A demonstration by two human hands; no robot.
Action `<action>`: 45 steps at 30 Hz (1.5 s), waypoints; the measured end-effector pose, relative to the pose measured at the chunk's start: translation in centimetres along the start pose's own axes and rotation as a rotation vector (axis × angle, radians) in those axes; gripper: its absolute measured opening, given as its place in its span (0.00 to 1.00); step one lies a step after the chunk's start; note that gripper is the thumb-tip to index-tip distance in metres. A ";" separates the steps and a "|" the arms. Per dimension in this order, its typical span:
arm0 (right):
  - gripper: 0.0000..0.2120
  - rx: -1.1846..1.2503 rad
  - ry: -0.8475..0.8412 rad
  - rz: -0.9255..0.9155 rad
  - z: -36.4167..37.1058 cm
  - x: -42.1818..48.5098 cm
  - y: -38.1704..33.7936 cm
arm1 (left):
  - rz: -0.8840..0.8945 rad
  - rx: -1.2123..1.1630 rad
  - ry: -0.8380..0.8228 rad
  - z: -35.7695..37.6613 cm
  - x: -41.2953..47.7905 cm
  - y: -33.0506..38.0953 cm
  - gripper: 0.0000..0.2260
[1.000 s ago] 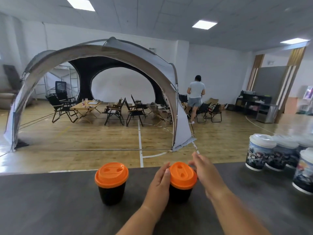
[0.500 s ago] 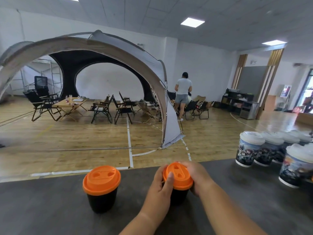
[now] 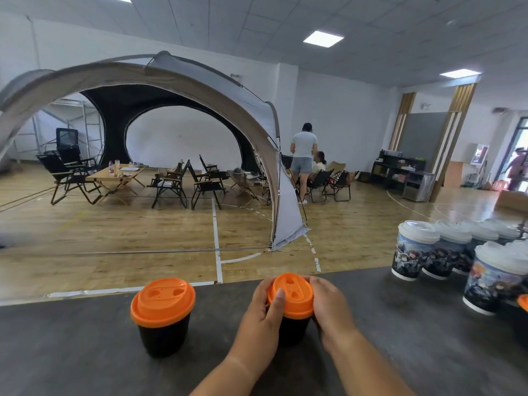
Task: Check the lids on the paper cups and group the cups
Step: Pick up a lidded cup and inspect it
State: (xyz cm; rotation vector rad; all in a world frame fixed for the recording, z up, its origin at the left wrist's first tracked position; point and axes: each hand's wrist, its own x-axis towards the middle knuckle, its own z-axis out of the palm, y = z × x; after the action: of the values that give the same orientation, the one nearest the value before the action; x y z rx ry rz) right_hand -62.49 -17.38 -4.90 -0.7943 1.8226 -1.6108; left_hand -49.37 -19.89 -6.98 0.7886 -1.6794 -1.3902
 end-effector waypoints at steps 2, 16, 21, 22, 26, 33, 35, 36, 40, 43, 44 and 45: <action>0.15 -0.015 0.016 -0.039 0.1 -0.6 0.2 | 0.010 0.001 0.002 0.0 -0.1 0.1 0.06; 0.34 -0.088 -0.093 -0.252 1.2 -4.1 1.8 | 0.008 0.018 0.060 0.1 0.1 -0.4 0.13; 0.34 -0.150 -0.090 -0.319 1.4 -3.9 2.4 | -0.005 0.026 0.045 -0.2 0.1 -0.3 0.15; 0.33 -0.145 -0.100 -0.316 1.4 -3.9 2.5 | -0.004 0.026 0.043 -0.2 0.1 -0.3 0.17; 0.37 -0.123 -0.156 -0.318 1.5 -4.1 2.8 | -0.006 0.000 0.073 -0.5 -0.1 -0.1 0.17; 0.31 -0.110 -0.177 -0.304 1.5 -4.1 2.4 | -0.032 -0.006 0.112 -0.5 0.1 -0.1 0.19; 0.28 -0.032 -0.170 -0.263 1.3 -3.9 2.2 | -0.053 -0.045 0.122 -0.2 -0.1 0.0 0.18; 0.27 -0.024 -0.158 -0.260 1.4 -3.8 2.3 | -0.071 -0.085 0.140 0.0 -0.2 0.1 0.19; 0.34 -0.103 -0.111 -0.314 2.1 -4.1 3.0 | -0.156 -0.280 0.244 0.4 -0.5 0.4 0.26; 0.36 -0.156 -0.090 -0.349 2.3 -4.3 3.1 | -0.129 -0.163 0.291 0.5 -0.6 0.9 0.21; 0.35 -0.161 -0.093 -0.348 2.2 -4.4 3.0 | -0.126 -0.143 0.296 0.5 -0.5 0.9 0.19; 0.34 -0.165 -0.100 -0.347 2.2 -4.4 2.9 | -0.116 -0.139 0.294 0.6 -0.5 0.9 0.20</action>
State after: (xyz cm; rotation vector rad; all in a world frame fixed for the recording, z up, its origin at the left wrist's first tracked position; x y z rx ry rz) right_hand -58.12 -15.20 -7.84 -1.3021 1.8372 -1.6042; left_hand -49.59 -19.00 -6.27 0.9706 -1.3154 -1.3772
